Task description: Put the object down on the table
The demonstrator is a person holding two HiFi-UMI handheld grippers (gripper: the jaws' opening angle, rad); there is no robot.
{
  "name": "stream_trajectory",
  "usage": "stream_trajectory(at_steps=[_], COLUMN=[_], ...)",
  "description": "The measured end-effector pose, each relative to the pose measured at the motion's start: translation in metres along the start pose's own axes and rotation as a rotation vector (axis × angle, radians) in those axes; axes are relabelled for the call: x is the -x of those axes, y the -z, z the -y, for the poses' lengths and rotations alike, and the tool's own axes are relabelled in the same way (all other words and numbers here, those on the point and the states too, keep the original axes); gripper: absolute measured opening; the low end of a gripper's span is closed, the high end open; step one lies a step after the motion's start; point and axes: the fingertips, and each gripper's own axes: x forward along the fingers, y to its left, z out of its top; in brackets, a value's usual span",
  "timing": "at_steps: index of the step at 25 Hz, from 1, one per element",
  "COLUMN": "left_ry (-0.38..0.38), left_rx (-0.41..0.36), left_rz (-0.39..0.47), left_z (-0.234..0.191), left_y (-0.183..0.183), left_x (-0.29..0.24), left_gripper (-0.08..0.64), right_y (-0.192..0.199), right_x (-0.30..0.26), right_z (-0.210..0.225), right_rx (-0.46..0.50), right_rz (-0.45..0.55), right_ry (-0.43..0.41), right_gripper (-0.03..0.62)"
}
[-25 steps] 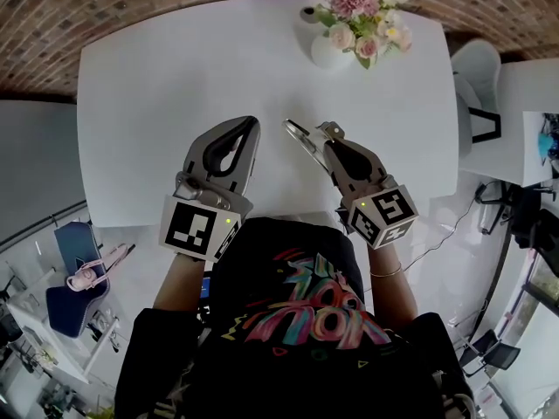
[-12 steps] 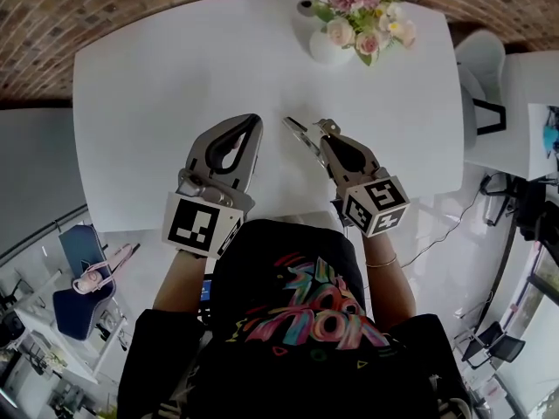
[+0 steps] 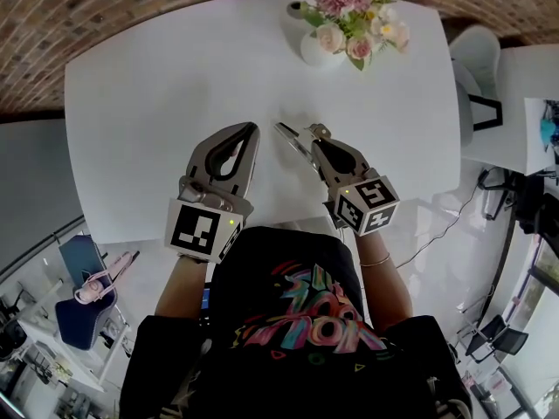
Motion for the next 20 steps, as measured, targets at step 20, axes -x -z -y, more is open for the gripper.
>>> stream_trajectory(at_steps=[20], left_ry=[-0.012], left_rx=[0.028], left_rz=[-0.023], left_z=[-0.006], left_y=[0.015], left_x=[-0.002], left_gripper=[0.026], right_y=[0.037], right_x=[-0.022], right_z=[0.003], right_rx=[-0.042], right_rz=[-0.096], right_ry=[-0.028], right_gripper=[0.046])
